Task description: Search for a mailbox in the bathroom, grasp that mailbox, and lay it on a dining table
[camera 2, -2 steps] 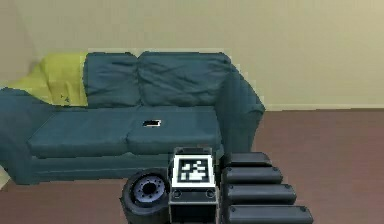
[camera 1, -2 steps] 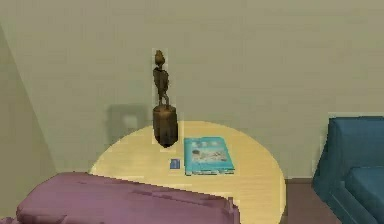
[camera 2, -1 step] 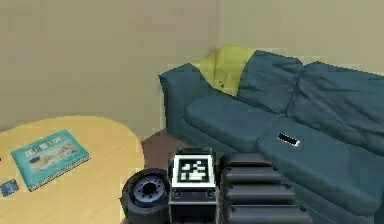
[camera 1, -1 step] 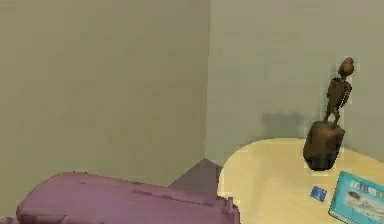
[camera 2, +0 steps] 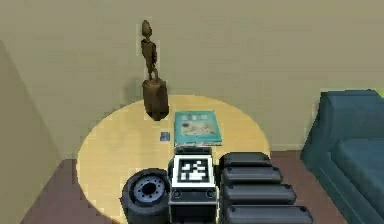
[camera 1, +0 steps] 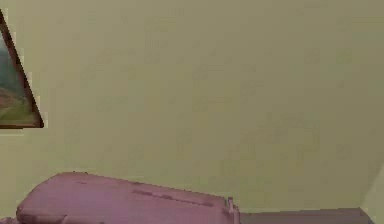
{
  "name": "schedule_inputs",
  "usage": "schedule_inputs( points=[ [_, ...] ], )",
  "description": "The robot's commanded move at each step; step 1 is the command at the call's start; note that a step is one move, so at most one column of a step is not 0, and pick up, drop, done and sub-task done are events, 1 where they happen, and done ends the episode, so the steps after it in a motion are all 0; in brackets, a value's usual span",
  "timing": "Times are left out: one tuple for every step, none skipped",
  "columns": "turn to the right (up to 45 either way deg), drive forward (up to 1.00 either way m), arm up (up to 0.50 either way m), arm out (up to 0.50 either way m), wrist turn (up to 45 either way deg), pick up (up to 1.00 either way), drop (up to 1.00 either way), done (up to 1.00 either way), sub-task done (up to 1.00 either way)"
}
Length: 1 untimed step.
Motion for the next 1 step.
schedule_inputs(
  points=[
    [-45.0,0.0,0.0,0.0,0.0,0.0,0.0,0.0,0.0]
  ],
)
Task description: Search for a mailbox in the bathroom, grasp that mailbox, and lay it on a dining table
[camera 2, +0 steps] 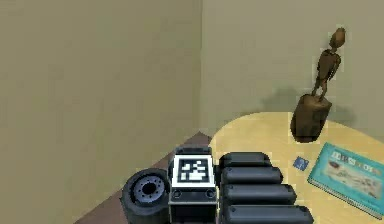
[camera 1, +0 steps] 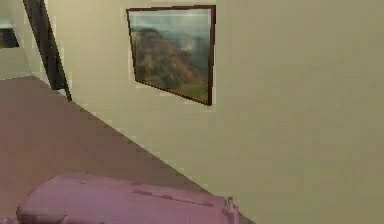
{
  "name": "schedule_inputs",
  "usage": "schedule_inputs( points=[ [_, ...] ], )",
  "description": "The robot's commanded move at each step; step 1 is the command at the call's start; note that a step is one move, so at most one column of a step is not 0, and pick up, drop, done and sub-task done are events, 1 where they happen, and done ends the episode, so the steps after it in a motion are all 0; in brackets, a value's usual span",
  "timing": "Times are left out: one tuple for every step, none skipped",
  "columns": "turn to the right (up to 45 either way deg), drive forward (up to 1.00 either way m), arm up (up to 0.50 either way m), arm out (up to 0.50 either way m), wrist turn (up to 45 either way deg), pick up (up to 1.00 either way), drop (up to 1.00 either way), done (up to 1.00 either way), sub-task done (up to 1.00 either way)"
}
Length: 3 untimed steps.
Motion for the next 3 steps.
schedule_inputs(
  points=[
    [-45.0,0.0,0.0,0.0,0.0,0.0,0.0,0.0,0.0],
    [45.0,0.0,0.0,0.0,0.0,0.0,0.0,0.0,0.0],
    [45.0,0.0,0.0,0.0,0.0,0.0,0.0,0.0,0.0]
  ],
)
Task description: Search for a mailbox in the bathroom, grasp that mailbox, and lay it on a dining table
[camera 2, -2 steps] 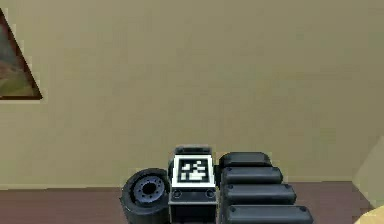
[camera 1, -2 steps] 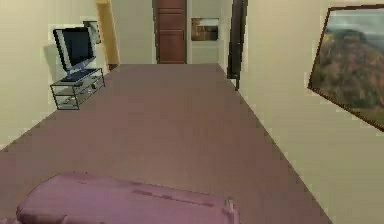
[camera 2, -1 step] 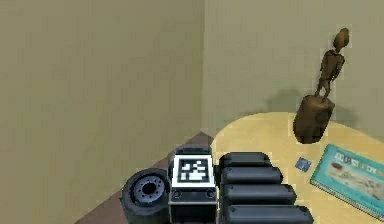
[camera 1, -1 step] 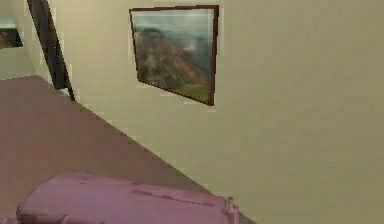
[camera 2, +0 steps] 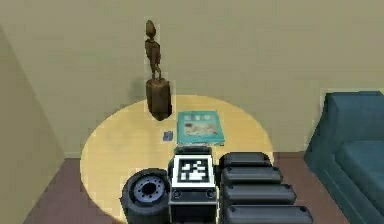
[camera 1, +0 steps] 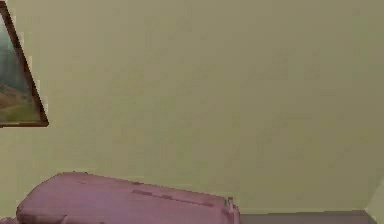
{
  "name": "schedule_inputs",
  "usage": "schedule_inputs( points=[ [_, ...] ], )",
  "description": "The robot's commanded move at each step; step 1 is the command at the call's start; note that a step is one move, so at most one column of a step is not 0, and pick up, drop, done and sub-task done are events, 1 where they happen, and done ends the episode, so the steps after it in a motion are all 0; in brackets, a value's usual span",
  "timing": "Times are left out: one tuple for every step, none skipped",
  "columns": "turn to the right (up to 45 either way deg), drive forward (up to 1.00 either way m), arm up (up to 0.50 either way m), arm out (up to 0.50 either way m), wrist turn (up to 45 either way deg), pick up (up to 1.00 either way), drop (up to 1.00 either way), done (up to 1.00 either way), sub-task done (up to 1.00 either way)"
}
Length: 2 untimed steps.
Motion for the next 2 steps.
schedule_inputs(
  points=[
    [45.0,0.0,0.0,0.0,0.0,0.0,0.0,0.0,0.0],
    [33.0,0.0,0.0,0.0,0.0,0.0,0.0,0.0,0.0]
  ],
)
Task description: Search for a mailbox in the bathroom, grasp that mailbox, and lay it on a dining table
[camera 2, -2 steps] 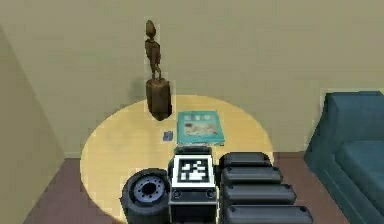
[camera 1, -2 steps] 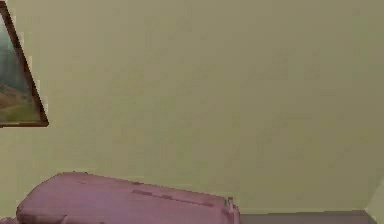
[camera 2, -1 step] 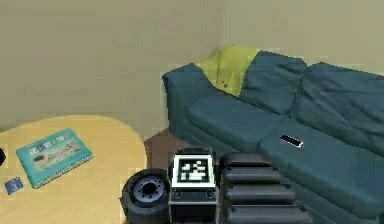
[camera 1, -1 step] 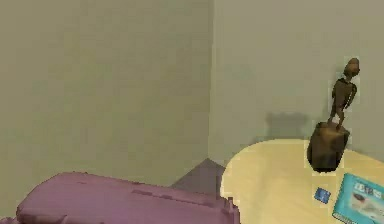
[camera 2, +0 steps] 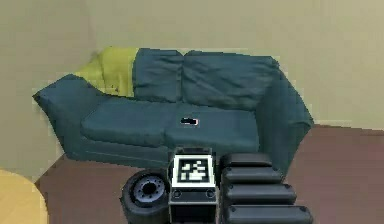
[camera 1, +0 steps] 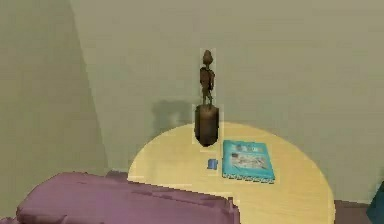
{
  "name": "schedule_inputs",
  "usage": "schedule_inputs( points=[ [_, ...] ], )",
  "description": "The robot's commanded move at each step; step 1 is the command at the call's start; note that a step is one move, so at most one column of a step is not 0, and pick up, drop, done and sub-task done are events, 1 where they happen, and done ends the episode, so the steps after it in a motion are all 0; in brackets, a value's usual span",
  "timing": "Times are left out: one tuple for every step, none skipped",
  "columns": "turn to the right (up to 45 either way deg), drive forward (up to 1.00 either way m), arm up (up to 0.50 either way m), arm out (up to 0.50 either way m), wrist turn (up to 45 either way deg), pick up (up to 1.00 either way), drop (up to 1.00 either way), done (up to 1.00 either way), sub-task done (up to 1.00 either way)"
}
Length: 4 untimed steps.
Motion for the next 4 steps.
schedule_inputs(
  points=[
    [-45.0,0.0,0.0,0.0,0.0,0.0,0.0,0.0,0.0],
    [-45.0,0.0,0.0,0.0,0.0,0.0,0.0,0.0,0.0],
    [-45.0,0.0,0.0,0.0,0.0,0.0,0.0,0.0,0.0],
    [-12.0,0.0,0.0,0.0,0.0,0.0,0.0,0.0,0.0]
  ],
)
